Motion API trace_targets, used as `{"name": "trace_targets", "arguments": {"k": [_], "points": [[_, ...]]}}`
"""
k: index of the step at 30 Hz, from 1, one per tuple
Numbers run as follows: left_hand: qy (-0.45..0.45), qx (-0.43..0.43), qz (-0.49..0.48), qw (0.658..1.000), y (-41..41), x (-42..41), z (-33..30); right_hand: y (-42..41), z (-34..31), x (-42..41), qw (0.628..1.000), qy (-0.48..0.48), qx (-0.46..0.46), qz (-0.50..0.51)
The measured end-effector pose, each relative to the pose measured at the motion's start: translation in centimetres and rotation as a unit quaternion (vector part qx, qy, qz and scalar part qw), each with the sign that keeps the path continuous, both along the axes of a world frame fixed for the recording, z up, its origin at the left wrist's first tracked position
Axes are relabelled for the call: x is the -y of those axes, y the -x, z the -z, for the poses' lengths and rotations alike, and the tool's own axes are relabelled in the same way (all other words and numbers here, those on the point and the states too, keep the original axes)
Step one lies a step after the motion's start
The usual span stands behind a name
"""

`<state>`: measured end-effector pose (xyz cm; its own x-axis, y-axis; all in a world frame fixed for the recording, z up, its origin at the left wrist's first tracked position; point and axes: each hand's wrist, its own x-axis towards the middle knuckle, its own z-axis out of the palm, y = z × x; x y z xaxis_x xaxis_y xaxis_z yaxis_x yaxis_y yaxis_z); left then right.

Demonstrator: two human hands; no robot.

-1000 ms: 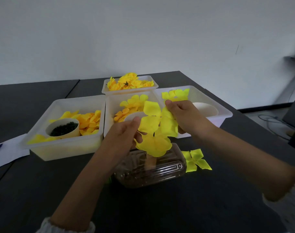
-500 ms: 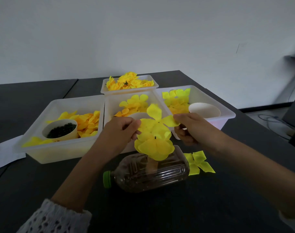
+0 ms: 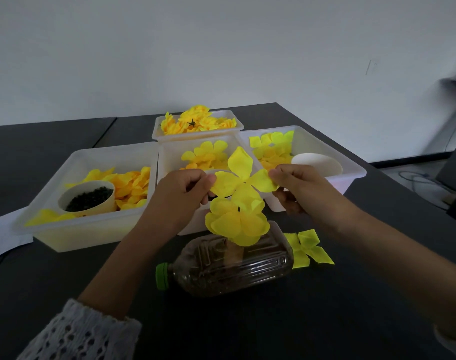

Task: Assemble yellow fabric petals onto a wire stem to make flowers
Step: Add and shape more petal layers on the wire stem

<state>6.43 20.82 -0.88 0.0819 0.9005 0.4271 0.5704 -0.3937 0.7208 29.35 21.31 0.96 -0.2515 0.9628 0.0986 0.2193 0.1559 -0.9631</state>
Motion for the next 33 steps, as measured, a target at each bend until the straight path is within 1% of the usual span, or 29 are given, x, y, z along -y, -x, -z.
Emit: {"name": "trace_targets", "arguments": {"k": [2,6,12,18,20,23,28,33], "points": [[0.001,0.012,0.007,1.0,0.0,-0.2,0.0,0.1,0.0,0.0,1.0,-0.003,-0.002,0.003],[0.017,0.082,0.026,0.996,0.0,-0.6,-0.6,0.5,-0.4,-0.4,1.0,-0.008,-0.024,0.011],[0.046,0.066,0.042,0.996,0.5,-0.9,-0.4,0.4,-0.1,-1.1,1.0,0.007,-0.002,0.015],[0.077,0.062,0.037,0.994,0.7,-1.0,0.5,0.3,1.4,-1.3,0.999,-0.013,0.029,0.023],[0.089,0.049,0.027,0.994,0.8,-0.9,0.8,0.4,1.9,-1.5,0.998,-0.024,0.045,0.026],[0.098,0.007,0.015,0.995,1.0,-0.3,1.3,0.5,3.0,-1.6,0.995,-0.037,0.087,0.027],[0.099,-0.055,-0.007,0.994,1.2,1.1,2.3,0.5,4.9,-1.1,0.99,-0.028,0.139,0.012],[0.108,-0.121,-0.054,0.985,0.9,1.3,3.3,0.9,5.7,-0.7,0.981,-0.064,0.182,0.025]]}}
